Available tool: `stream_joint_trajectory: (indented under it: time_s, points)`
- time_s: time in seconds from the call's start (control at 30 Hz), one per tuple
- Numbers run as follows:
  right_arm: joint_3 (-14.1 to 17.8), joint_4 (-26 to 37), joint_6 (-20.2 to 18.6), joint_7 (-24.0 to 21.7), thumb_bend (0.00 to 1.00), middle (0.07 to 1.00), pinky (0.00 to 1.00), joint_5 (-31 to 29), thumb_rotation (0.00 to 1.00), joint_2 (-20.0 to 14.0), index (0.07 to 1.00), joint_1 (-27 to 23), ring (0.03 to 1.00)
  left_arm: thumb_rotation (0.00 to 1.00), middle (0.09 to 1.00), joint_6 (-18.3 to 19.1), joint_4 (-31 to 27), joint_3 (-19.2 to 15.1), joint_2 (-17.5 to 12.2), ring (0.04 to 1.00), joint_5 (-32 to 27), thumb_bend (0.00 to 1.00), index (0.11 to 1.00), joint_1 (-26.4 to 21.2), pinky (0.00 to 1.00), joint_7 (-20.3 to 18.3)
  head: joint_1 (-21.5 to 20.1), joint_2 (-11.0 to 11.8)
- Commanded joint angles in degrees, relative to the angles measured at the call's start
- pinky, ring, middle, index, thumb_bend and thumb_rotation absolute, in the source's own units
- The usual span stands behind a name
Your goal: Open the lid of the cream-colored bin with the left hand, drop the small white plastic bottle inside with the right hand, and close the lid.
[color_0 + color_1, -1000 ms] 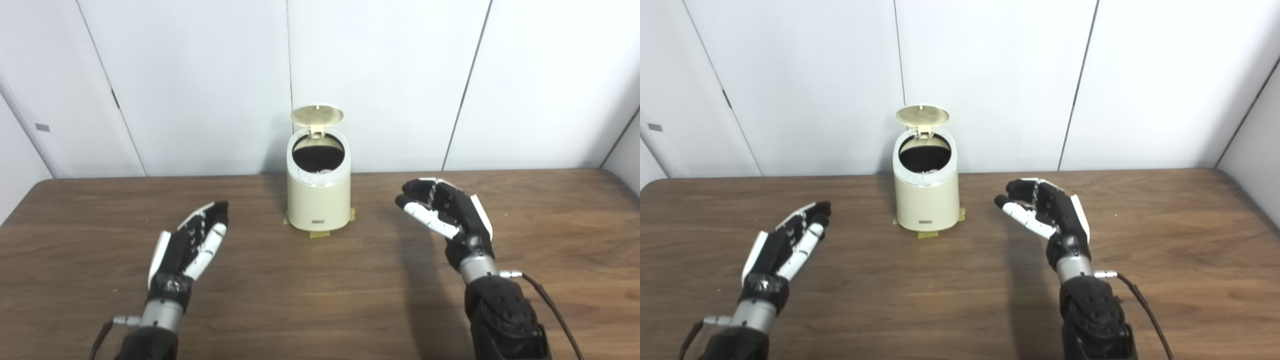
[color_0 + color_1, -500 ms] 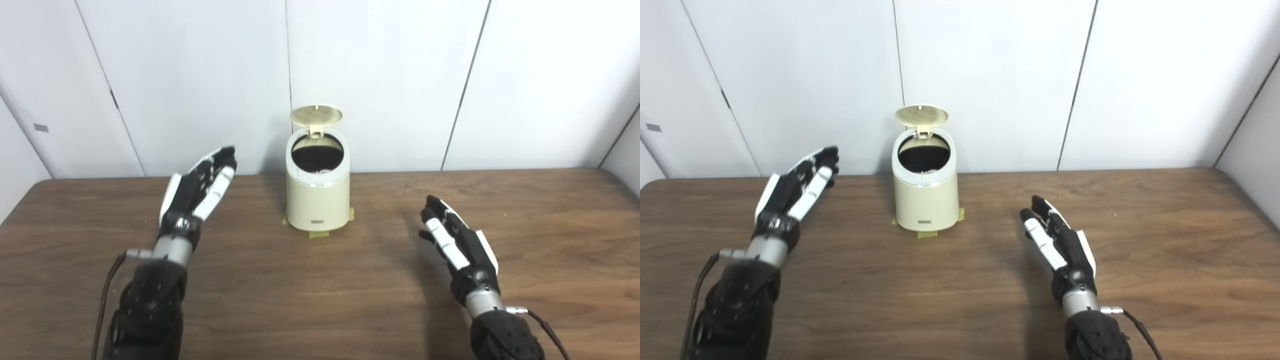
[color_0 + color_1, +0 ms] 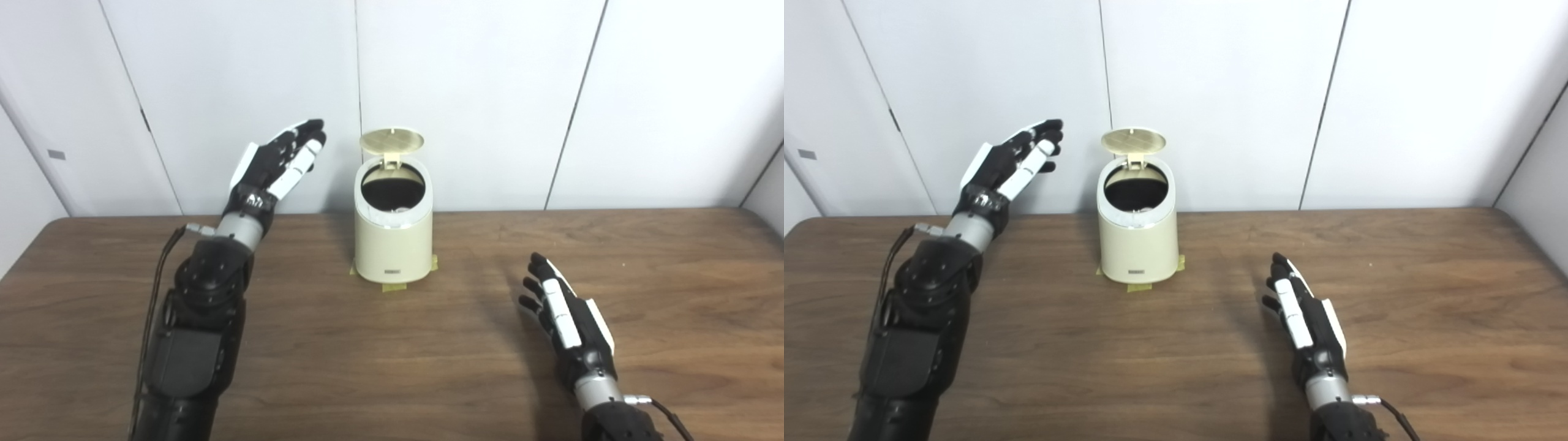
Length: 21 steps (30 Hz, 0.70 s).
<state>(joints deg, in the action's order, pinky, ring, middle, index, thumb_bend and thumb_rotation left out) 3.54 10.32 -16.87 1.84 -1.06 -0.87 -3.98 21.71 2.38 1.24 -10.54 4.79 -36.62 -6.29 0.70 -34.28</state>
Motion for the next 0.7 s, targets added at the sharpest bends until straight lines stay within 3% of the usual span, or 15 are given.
stream_joint_trajectory:
  time_s: [0.0,0.37,0.5,0.67]
  points:
    - [0.3,0.5,3.4,-0.3,0.51,0.939,0.84,-1.1,0.88,0.4,0.926,-1.3,0.914,0.69,0.873,-2.3,0.5,0.5,-1.4,0.866,0.8,0.54,0.868,-5.0,0.84,-0.3,0.1,0.1]
    - [0.3,-0.2,4.6,-0.1,0.49,0.926,0.83,-1.7,0.86,0.4,0.92,-1.0,0.912,0.72,0.838,-3.4,9.7,3.9,-1.6,0.829,4.6,0.54,0.833,-14.4,0.79,-0.4,0.0,0.7]
    - [-1.4,-0.7,6.0,0.5,0.46,0.915,0.81,2.2,0.91,-0.9,0.921,-0.6,0.899,0.73,0.838,-4.8,12.0,5.7,-2.3,0.827,6.3,0.52,0.84,-16.2,0.78,-0.8,-0.3,1.2]
    - [-2.9,-0.8,7.5,1.2,0.46,0.899,0.76,6.2,0.91,-1.8,0.918,0.0,0.873,0.74,0.846,-6.0,14.4,7.1,-3.2,0.851,7.7,0.49,0.843,-18.2,0.79,-1.9,-0.6,1.2]
